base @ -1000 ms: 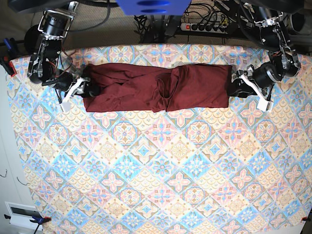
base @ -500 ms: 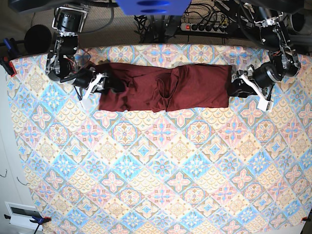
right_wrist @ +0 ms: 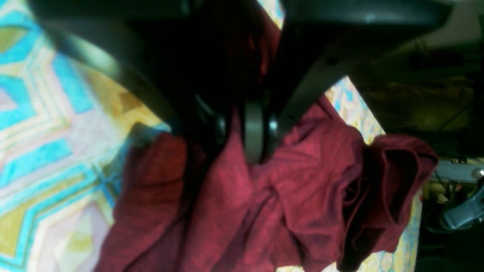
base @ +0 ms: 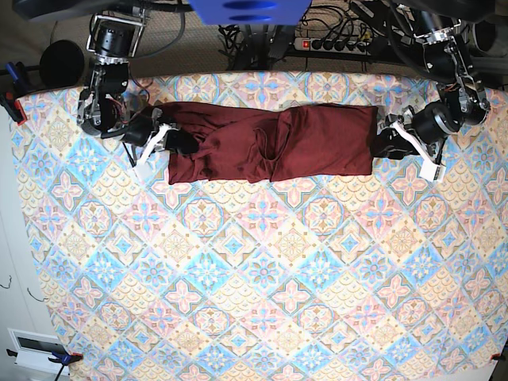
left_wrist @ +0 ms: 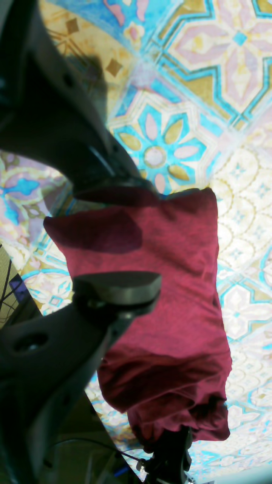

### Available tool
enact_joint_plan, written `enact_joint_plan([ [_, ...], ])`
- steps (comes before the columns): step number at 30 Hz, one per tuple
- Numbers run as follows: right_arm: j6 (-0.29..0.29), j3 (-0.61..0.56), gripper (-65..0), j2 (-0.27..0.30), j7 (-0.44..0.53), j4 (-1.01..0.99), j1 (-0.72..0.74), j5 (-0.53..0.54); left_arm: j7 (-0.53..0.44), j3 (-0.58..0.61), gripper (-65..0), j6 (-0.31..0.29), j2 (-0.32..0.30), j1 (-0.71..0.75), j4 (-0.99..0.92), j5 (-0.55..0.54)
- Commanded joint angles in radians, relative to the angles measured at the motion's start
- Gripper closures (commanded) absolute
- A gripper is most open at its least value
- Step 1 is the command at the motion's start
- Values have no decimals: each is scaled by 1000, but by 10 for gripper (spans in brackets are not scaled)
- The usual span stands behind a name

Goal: Layout the t-shirt on the table in an organized manner, then fold the t-shirt properly
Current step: 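Grasp the strip end with the right gripper and pull it outward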

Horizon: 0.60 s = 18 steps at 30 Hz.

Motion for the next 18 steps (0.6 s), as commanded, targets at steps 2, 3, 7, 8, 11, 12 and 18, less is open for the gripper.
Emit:
enact_joint_plan([
  [2, -6, 54, -7, 37, -4, 7, 31, -26, -18, -8, -253, -4, -14, -12, 17, -19],
  [3, -6, 81, -7, 43, -4, 7, 43, -29, -18, -8, -253, -4, -14, -21, 17, -19],
  [7, -6, 155, -7, 89, -7, 7, 78, -90, -18, -8, -253, -4, -12, -26, 17, -19],
  [8, -6, 163, -7, 102, -7, 7, 86, -109, -18, -8, -253, -4, -12, -27, 17, -19],
  [11, -6, 175, -7, 134, -6, 7, 121, -155, -18, -6, -253, -4, -11, -27, 17, -19],
  [12, -6, 175, -7, 144, -6, 7, 129, -164, -18, -6, -253, -4, -11, -27, 17, -19],
  [18, -6, 166, -7, 172, -16, 40, 140, -175, -18, -4, -253, -4, -11, -27, 17, -19],
])
